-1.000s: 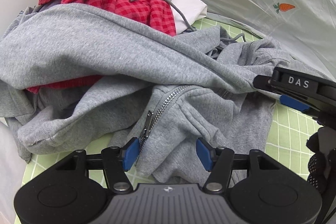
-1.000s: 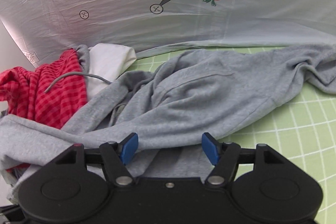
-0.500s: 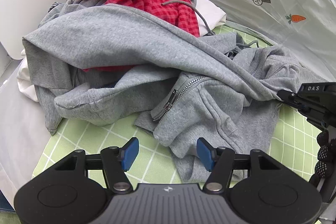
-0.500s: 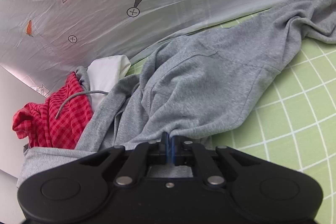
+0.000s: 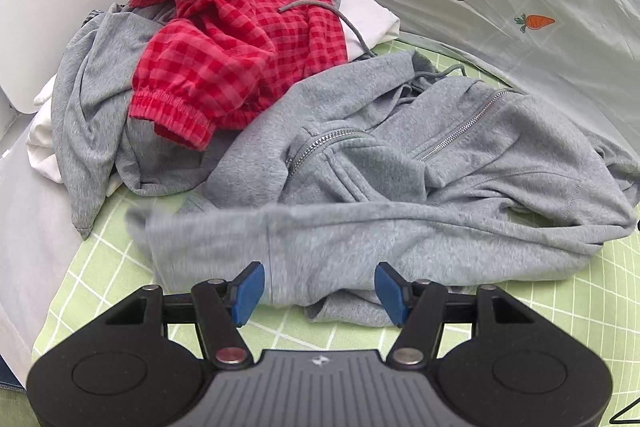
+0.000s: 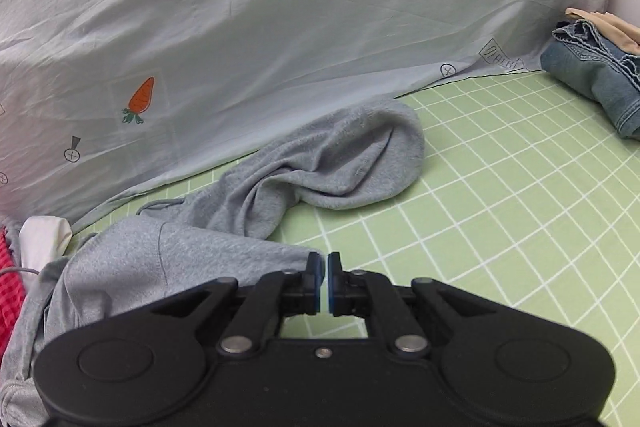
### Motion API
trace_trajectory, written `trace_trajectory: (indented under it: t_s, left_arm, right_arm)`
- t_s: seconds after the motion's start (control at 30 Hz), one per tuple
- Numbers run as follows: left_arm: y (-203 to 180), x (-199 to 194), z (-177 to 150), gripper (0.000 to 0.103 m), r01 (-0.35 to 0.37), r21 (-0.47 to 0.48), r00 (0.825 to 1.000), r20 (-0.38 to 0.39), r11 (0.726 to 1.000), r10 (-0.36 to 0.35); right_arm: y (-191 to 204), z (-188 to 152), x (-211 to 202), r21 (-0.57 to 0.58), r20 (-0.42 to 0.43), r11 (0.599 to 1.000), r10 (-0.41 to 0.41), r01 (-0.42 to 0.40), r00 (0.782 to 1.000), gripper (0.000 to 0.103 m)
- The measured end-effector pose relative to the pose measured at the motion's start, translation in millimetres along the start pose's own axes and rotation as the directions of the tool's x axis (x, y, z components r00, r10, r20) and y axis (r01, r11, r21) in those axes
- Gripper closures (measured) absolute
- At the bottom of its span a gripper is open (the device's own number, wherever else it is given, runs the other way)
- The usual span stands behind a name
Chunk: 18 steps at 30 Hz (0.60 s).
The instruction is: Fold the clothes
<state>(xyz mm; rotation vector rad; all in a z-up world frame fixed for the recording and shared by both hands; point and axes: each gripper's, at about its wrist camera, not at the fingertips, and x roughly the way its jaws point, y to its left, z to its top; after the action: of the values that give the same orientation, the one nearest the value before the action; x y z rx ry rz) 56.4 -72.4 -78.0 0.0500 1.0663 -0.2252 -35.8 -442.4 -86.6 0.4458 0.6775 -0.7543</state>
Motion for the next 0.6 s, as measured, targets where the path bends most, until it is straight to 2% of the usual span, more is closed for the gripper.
trace_trajectory:
  t_s: [0.03,0.07,0.13,0.2,0.27,0.33,0.43,0.47,0.6]
  left_arm:
    - [-0.7,0.5,0.3,0.041,0.001,0.003,1.000,-0.001,1.000,-0.001]
    - [-1.5,0.5,0.4,0.041,0.002,0.006,1.000,0.000,1.000,-0.002]
    - [-3.5,-0.3,0.7,0.041,0.002,0.014,1.000,0.004,1.000,-0.002]
    - [-4.8,-1.5,1.1,0.040,0.000,0.022,1.000,0.009,1.000,0.000]
    - [-5.3,-3.9,-0.6,0.036,-0.008,0.032,1.000,0.015,0.999,0.007]
    - [-4.9,-6.4,-3.1,0.036,-0.017,0.040,1.000,0.018,0.999,0.017]
    - [-1.7,-10.7,-9.2,0.036,-0.039,0.041,0.999,0.012,0.998,0.038]
    - [-0.5,-12.4,-11.7,0.035,-0.045,0.044,0.999,0.010,0.998,0.045]
    - [3.2,-14.5,-20.5,0.034,-0.064,0.052,0.998,-0.008,0.997,0.064]
  right_arm:
    - [3.5,-3.6,-2.5,-0.021,0.000,1.000,-0.008,0.008,1.000,0.089]
    - [8.7,-8.7,-5.4,-0.042,0.000,0.999,-0.007,0.007,1.000,0.071]
    - [18.8,-25.1,-10.6,-0.029,-0.034,0.997,0.068,-0.069,0.997,0.039]
    - [33.6,-43.7,-9.9,-0.010,-0.106,0.988,0.154,-0.156,0.982,0.039]
    - [54.8,-61.6,-6.5,-0.004,-0.184,0.976,0.215,-0.219,0.959,0.032]
    - [74.9,-76.5,-1.5,-0.005,-0.237,0.963,0.260,-0.269,0.936,0.028]
    - [99.5,-90.4,6.8,-0.008,-0.282,0.954,0.285,-0.300,0.916,0.026]
    - [104.3,-92.8,9.5,-0.009,-0.287,0.954,0.285,-0.301,0.914,0.026]
    - [114.8,-98.5,14.5,-0.085,-0.255,0.959,0.241,-0.270,0.936,0.024]
